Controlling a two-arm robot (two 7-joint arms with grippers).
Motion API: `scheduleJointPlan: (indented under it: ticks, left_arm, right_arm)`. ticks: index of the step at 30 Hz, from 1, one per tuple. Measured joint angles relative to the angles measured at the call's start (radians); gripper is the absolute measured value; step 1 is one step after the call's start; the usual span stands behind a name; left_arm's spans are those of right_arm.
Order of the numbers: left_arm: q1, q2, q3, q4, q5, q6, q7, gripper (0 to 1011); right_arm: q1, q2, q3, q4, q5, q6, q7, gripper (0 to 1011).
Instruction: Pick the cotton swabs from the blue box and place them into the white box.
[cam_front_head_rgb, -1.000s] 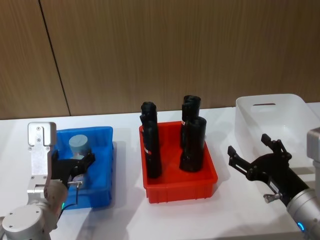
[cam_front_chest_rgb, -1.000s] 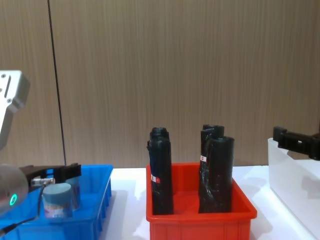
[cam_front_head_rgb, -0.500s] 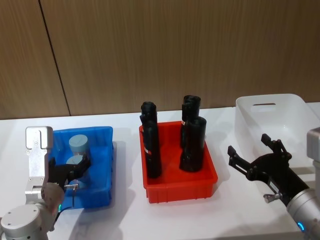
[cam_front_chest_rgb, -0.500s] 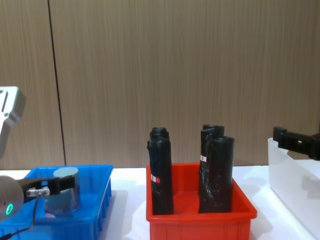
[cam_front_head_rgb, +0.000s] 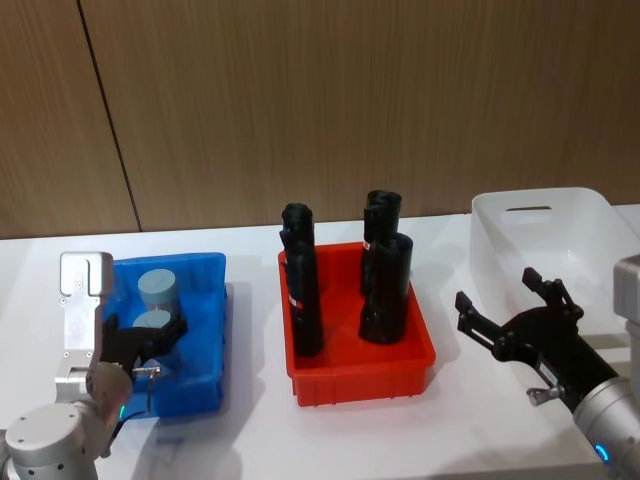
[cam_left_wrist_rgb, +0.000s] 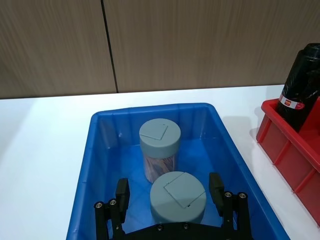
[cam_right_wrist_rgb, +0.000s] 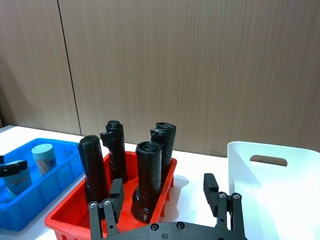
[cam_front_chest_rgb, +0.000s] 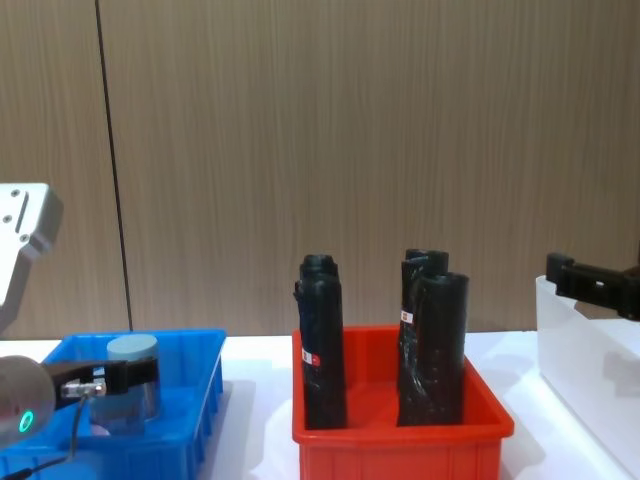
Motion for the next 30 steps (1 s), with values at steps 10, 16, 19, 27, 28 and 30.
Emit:
scheduleJointPlan:
  ticks: [10, 16, 19, 27, 28, 30]
  left_arm:
    - [-0.019, -0.01, -0.001, 0.039, 0.012, -0.011, -0.039, 1004]
    - [-0.025, -0.015, -0.002, 0.058, 0.011, -0.013, -0.055, 1004]
    - [-0.027, -0.017, -0.002, 0.065, 0.01, -0.013, -0.06, 985]
    - [-0.028, -0.02, -0.003, 0.07, 0.02, -0.009, -0.063, 768]
    - [-0.028, -0.02, -0.003, 0.07, 0.022, -0.008, -0.063, 755]
    - [-0.028, -0.02, -0.003, 0.067, 0.029, -0.005, -0.063, 712]
  right_arm:
    - [0.0, 0.0, 0.0, 0.0, 0.0, 0.0, 0.0, 1002]
    - [0.0, 0.0, 0.0, 0.0, 0.0, 0.0, 0.0, 1002]
    - [0.0, 0.0, 0.0, 0.0, 0.0, 0.0, 0.0, 1002]
    - [0.0, 0.0, 0.0, 0.0, 0.0, 0.0, 0.0, 1002]
    - [0.0, 0.0, 0.0, 0.0, 0.0, 0.0, 0.0, 1002]
    - [0.0, 0.0, 0.0, 0.0, 0.0, 0.0, 0.0, 1002]
